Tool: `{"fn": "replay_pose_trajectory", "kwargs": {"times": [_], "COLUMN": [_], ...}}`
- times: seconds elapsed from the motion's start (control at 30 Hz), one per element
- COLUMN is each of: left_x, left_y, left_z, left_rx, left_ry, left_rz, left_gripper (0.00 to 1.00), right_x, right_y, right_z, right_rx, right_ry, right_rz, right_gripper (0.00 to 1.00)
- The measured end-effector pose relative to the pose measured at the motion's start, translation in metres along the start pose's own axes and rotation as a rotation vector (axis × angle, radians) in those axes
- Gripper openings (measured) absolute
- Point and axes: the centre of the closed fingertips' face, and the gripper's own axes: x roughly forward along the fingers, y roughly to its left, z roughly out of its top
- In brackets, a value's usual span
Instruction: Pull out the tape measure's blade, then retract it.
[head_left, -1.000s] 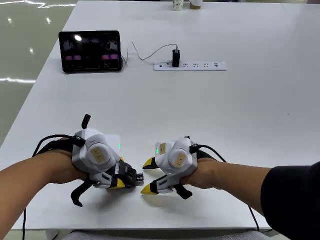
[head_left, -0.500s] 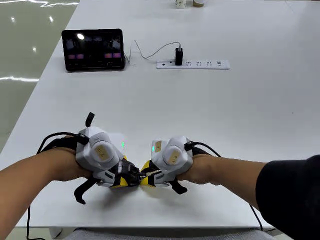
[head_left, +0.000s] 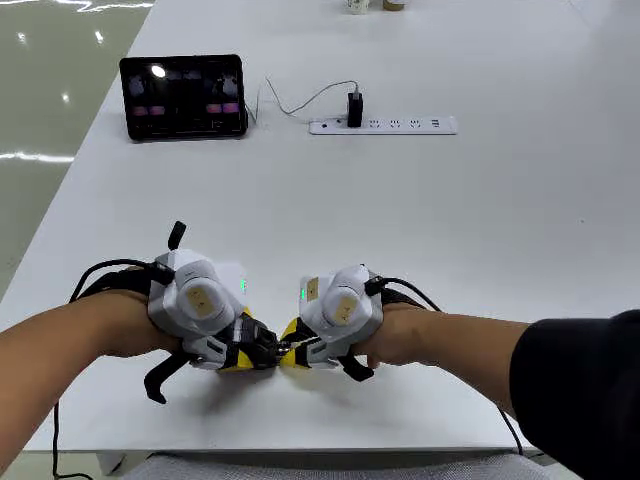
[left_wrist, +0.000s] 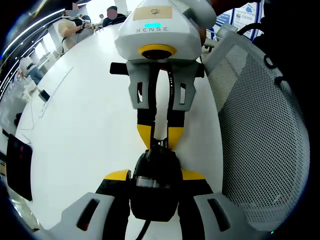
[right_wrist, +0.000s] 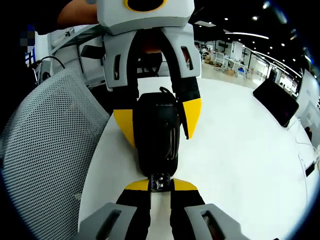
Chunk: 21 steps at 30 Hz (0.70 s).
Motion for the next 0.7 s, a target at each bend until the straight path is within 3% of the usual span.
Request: {"fn": "replay_pose_trajectory", "kwargs": {"times": [0.7], "left_x": [0.0002], "left_y": [-0.0009], "left_z": [0.0006], "left_rx": [-0.006], "left_ry": [0.003], "left_rz": [-0.001], "left_gripper": [0.31], "right_x": [-0.0066], "right_y": [0.0025], "right_z": [-0.0055], "right_rx": [0.023], "right_ry": [0.028], "right_rz": [0.011], "right_gripper": [0.11]}}
